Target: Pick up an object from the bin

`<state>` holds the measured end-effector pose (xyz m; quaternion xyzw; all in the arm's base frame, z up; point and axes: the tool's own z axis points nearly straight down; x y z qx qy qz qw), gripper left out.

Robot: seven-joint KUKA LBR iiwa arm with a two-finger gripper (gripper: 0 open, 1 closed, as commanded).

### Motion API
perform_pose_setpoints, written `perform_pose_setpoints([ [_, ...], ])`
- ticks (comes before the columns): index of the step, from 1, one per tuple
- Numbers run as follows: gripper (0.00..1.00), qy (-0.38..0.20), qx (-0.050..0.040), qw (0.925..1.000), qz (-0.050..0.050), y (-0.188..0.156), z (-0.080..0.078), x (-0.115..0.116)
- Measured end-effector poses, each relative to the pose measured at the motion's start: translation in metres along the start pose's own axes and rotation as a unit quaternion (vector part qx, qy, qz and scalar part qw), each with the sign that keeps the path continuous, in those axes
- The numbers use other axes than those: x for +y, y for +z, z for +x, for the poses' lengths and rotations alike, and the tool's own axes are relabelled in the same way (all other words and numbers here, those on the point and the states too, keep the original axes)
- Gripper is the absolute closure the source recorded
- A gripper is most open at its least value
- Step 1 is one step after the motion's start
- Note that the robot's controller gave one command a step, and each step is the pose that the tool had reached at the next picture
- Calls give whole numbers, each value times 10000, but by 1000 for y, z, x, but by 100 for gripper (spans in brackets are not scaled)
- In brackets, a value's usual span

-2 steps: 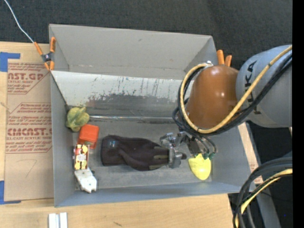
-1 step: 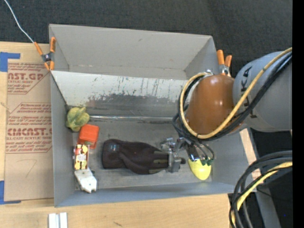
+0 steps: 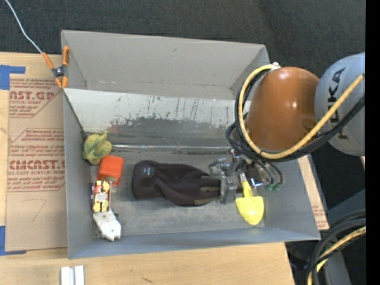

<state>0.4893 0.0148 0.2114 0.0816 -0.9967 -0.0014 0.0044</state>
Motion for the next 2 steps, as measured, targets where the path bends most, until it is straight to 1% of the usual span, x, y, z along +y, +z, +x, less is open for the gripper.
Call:
perform_pose_setpoints([
  [1,100,0,-48,10000,-9,142,-6,-17],
  [2,100,-2,-55,10000,-7,142,-7,-17],
])
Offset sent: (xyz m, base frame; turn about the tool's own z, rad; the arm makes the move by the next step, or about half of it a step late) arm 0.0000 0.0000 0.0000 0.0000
